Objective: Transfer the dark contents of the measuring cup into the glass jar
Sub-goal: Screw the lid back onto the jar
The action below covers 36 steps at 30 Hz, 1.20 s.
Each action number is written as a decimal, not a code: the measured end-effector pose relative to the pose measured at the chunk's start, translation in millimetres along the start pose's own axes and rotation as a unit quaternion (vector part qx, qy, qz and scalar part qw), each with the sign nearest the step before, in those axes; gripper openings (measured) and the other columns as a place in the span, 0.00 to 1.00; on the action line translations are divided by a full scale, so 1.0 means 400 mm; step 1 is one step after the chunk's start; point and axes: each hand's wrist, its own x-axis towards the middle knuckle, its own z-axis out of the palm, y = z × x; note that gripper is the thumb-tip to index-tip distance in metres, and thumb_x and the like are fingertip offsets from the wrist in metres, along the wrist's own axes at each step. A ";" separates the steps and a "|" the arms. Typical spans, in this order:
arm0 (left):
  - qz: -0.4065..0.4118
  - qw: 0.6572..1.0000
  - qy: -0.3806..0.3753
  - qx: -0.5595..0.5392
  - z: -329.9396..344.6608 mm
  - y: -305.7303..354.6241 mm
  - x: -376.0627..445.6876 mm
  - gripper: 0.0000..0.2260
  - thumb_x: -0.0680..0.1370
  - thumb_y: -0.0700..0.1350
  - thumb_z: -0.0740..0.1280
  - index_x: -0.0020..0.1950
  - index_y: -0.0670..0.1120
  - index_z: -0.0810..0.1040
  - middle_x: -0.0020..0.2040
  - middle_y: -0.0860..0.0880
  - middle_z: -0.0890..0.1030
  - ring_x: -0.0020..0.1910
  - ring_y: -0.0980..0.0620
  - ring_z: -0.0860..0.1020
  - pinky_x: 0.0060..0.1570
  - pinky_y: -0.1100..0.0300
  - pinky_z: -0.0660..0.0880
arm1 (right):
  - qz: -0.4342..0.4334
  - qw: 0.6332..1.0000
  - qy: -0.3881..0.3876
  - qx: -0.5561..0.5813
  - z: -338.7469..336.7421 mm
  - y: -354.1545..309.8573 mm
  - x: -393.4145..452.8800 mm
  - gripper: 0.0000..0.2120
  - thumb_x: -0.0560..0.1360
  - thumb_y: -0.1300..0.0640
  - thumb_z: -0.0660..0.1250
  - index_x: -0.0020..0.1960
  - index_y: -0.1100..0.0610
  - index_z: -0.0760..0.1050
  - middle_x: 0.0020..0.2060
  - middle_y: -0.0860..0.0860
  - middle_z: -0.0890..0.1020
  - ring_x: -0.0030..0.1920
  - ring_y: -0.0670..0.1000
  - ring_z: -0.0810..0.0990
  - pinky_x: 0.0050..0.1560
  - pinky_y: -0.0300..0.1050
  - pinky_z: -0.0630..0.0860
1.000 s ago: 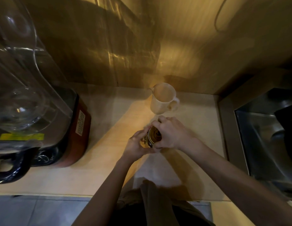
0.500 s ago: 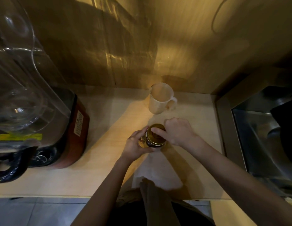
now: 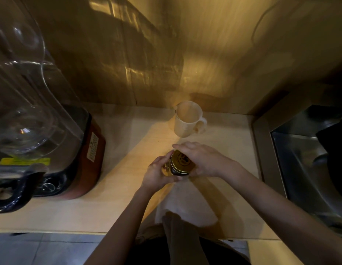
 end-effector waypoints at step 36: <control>-0.005 1.000 0.010 0.017 -0.002 0.012 -0.007 0.42 0.61 0.53 0.76 0.72 0.52 0.62 0.63 0.46 0.75 0.53 0.55 0.72 0.54 0.65 0.68 | -0.037 0.999 0.003 -0.021 0.000 0.008 0.003 0.41 0.68 0.49 0.73 0.73 0.52 0.55 0.71 0.54 0.65 0.69 0.55 0.64 0.66 0.51 0.66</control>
